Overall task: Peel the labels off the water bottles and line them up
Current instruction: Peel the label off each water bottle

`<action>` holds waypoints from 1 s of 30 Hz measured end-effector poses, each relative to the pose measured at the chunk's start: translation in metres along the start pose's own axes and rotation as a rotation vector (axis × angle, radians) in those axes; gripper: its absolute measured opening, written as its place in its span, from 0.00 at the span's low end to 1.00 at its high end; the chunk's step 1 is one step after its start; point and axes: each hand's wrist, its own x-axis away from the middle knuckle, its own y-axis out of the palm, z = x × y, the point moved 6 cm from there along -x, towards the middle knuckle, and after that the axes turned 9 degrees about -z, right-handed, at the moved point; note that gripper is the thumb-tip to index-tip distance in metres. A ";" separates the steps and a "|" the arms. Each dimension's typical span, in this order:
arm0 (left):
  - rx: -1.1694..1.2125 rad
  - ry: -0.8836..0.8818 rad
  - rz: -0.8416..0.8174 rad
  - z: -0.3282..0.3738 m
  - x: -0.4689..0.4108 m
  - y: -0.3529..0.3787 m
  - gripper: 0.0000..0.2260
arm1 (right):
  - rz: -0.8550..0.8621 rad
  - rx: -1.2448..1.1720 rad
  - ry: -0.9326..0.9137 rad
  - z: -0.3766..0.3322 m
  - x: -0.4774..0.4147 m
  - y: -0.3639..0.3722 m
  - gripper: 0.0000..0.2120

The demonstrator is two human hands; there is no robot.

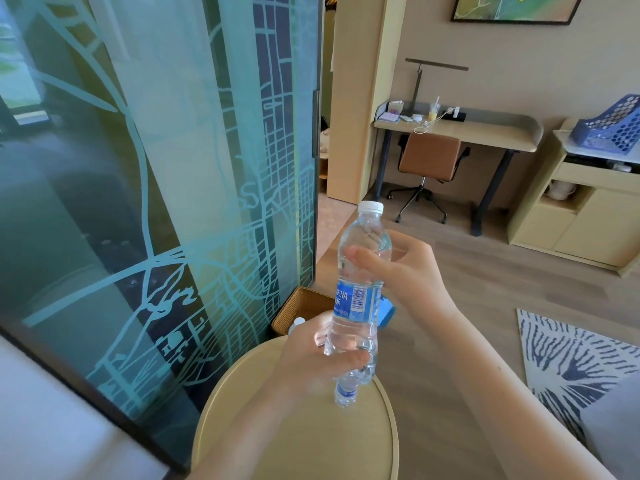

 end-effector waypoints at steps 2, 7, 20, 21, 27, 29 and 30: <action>-0.006 0.009 0.014 0.004 -0.003 -0.001 0.17 | -0.008 -0.034 -0.013 -0.005 0.000 0.000 0.11; -0.003 -0.001 -0.035 0.004 -0.006 -0.002 0.27 | -0.025 -0.075 -0.011 -0.011 0.001 -0.003 0.13; -0.003 0.162 -0.085 0.063 -0.032 -0.028 0.18 | 0.010 -0.171 -0.047 -0.024 0.012 -0.012 0.11; 0.016 0.155 -0.099 0.062 -0.035 -0.025 0.18 | 0.006 -0.181 -0.046 -0.024 0.013 -0.011 0.11; 0.033 0.165 -0.060 0.061 -0.039 -0.021 0.11 | 0.001 -0.162 -0.040 -0.023 0.013 -0.014 0.09; 0.012 0.163 -0.052 0.061 -0.039 -0.023 0.11 | 0.006 -0.167 -0.034 -0.021 0.012 -0.015 0.10; -0.002 0.166 -0.047 0.061 -0.039 -0.023 0.12 | 0.007 -0.173 -0.030 -0.019 0.012 -0.016 0.10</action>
